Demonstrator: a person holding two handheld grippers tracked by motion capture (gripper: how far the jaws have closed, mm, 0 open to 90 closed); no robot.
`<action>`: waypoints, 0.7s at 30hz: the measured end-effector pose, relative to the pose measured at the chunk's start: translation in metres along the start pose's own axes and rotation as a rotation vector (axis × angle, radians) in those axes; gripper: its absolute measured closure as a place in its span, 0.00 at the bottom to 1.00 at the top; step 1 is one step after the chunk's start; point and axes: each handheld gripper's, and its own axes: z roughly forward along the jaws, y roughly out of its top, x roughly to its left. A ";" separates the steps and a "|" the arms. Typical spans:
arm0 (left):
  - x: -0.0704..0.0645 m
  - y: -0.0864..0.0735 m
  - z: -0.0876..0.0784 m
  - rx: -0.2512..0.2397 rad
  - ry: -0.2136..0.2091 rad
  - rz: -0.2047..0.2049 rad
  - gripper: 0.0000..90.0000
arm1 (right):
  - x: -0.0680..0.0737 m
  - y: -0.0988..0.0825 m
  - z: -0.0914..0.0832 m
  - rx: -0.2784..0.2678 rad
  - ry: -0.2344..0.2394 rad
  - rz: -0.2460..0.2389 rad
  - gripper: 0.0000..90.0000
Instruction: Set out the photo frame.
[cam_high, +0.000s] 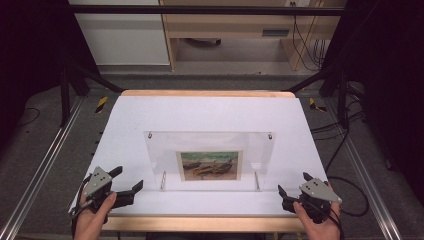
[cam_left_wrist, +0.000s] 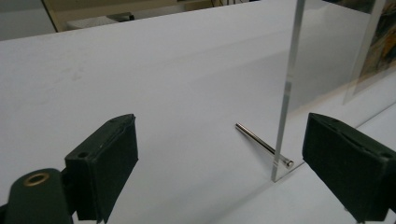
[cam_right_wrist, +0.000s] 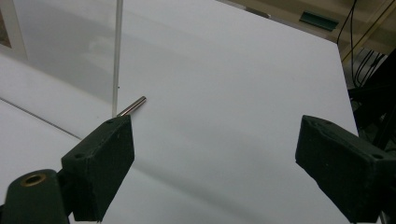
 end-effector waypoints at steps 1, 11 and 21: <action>0.002 -0.001 0.000 -0.001 0.008 -0.005 0.11 | 0.000 0.000 0.000 0.002 -0.002 0.002 0.13; 0.017 -0.003 -0.002 0.000 0.049 -0.022 0.11 | -0.010 -0.003 0.004 0.020 -0.031 0.050 0.11; 0.029 -0.001 0.007 0.026 0.086 -0.009 0.11 | -0.019 -0.002 0.017 0.037 -0.057 0.129 0.11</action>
